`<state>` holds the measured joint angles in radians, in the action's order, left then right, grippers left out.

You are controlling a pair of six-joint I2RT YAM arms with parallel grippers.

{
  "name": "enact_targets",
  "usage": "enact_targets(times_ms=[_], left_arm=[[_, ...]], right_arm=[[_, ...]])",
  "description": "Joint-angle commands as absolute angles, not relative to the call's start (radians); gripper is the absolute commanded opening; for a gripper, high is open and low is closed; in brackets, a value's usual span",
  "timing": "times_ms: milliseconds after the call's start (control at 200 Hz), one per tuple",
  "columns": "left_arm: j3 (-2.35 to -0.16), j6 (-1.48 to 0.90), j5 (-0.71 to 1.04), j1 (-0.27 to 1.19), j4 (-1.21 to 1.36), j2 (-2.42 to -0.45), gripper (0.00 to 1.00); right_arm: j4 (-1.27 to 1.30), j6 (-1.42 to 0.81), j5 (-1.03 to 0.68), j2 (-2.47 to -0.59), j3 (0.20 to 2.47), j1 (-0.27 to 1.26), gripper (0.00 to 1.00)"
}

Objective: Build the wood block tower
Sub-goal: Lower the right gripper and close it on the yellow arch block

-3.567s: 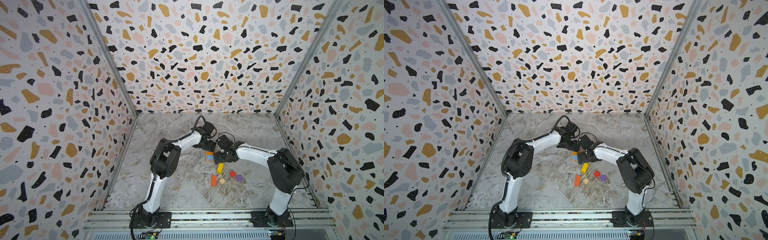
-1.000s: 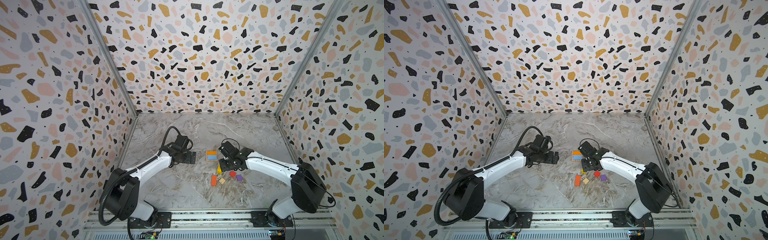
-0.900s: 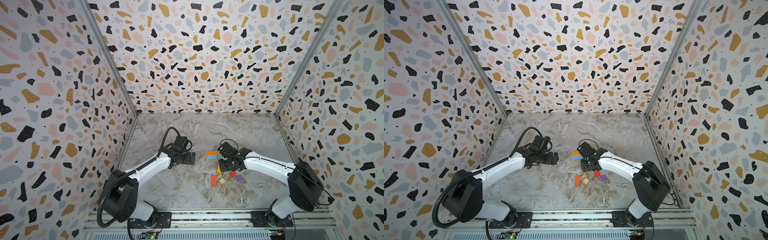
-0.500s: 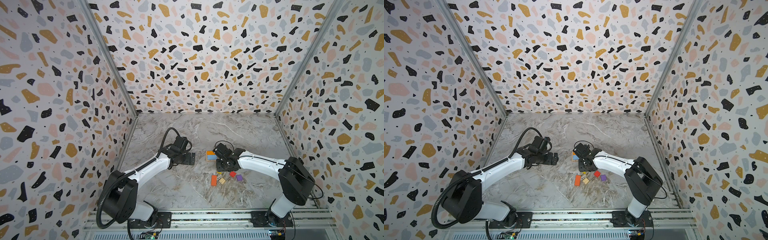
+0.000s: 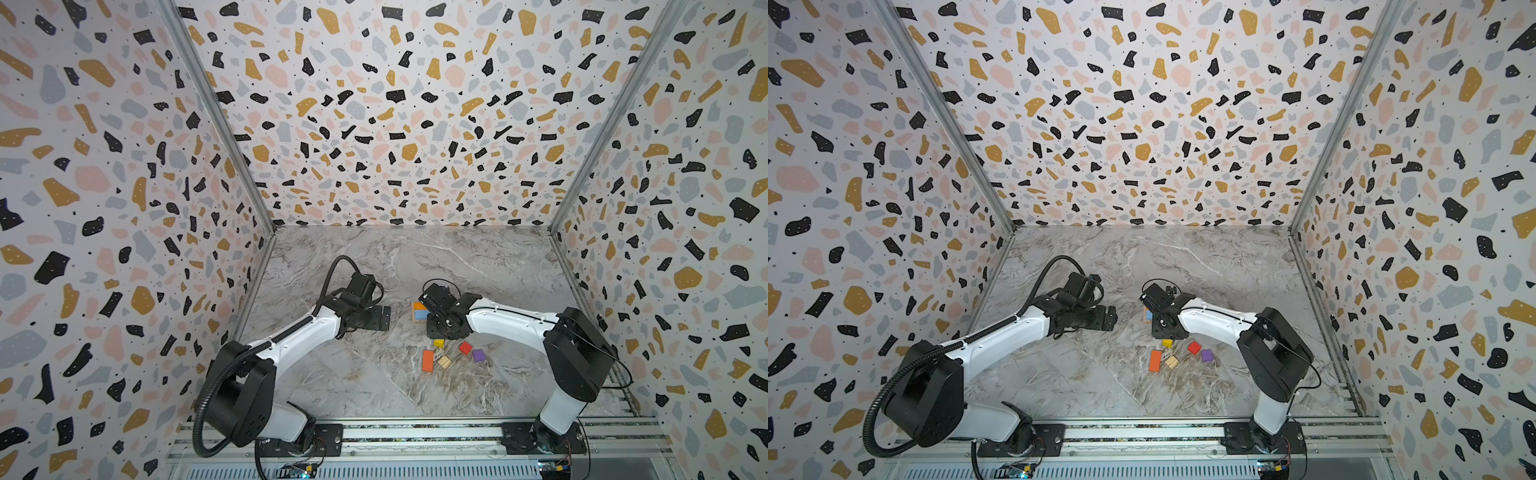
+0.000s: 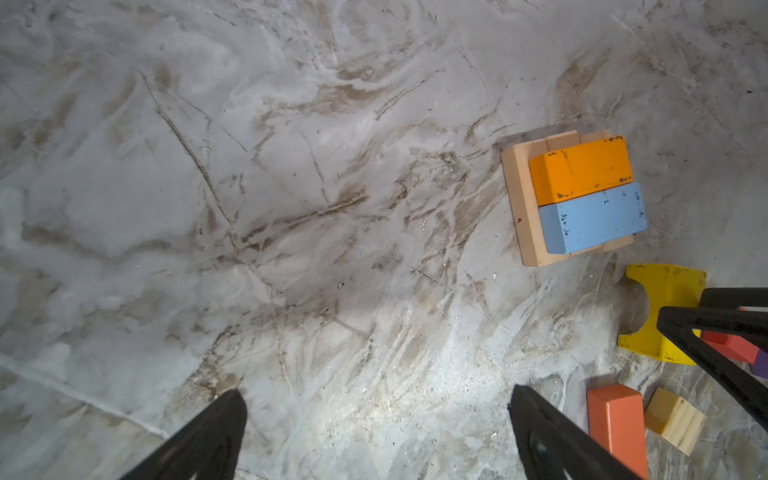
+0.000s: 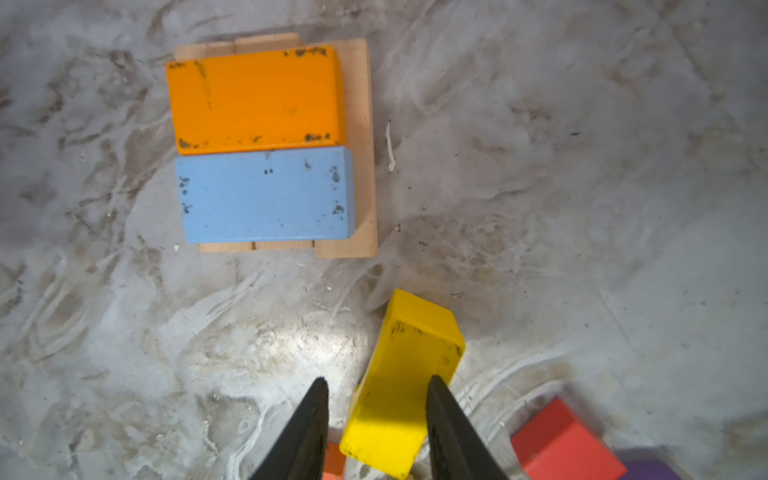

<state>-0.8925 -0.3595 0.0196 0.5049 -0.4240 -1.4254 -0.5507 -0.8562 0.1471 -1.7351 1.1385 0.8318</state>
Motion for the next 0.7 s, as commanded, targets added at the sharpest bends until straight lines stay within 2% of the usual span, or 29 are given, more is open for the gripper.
enact_targets(times_ms=[0,80,696], left_arm=[[-0.881,-0.359,0.029,0.499,-0.411,-1.417,1.00],[-0.881,-0.360,0.029,0.499,-0.410,-1.418,1.00],[-0.899,-0.360,0.034,0.499,-0.411,-1.431,1.00]], right_arm=[[-0.595,-0.882,0.170,-1.732,1.155,0.838,0.42],[-0.601,-0.891,0.177,-1.723,1.148,0.837,0.47],[-0.616,-0.919,0.205,-1.720,1.188,0.844,0.49]])
